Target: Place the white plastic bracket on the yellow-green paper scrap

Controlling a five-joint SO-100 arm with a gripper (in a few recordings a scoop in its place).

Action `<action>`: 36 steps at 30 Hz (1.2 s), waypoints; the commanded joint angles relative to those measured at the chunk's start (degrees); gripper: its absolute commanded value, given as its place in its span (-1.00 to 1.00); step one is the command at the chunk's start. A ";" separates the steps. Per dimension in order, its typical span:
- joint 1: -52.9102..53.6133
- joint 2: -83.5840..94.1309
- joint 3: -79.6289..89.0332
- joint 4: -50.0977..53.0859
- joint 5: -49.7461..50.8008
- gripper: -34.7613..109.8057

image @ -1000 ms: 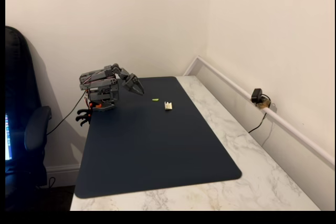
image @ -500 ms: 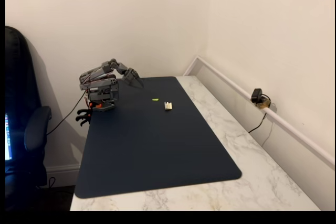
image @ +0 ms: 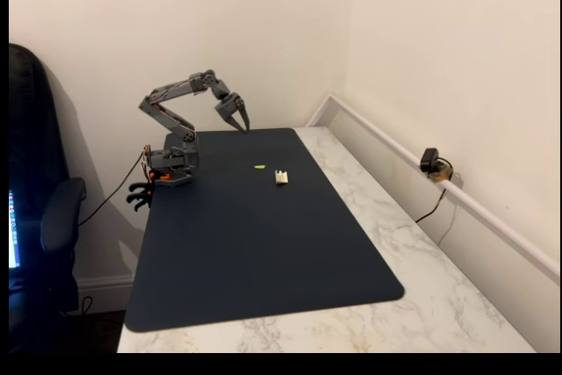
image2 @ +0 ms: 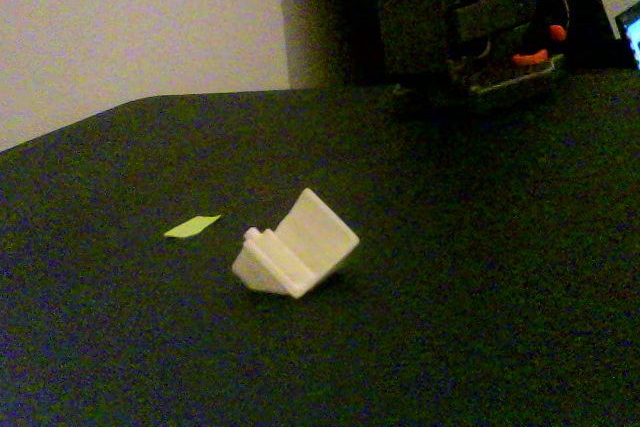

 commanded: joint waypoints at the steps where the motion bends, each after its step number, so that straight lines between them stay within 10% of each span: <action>1: -2.46 -5.27 -11.07 3.69 0.70 -0.52; 20: -2.90 -43.95 -50.63 21.71 2.55 -0.50; 36: -12.57 -62.05 -60.47 21.62 10.63 -0.07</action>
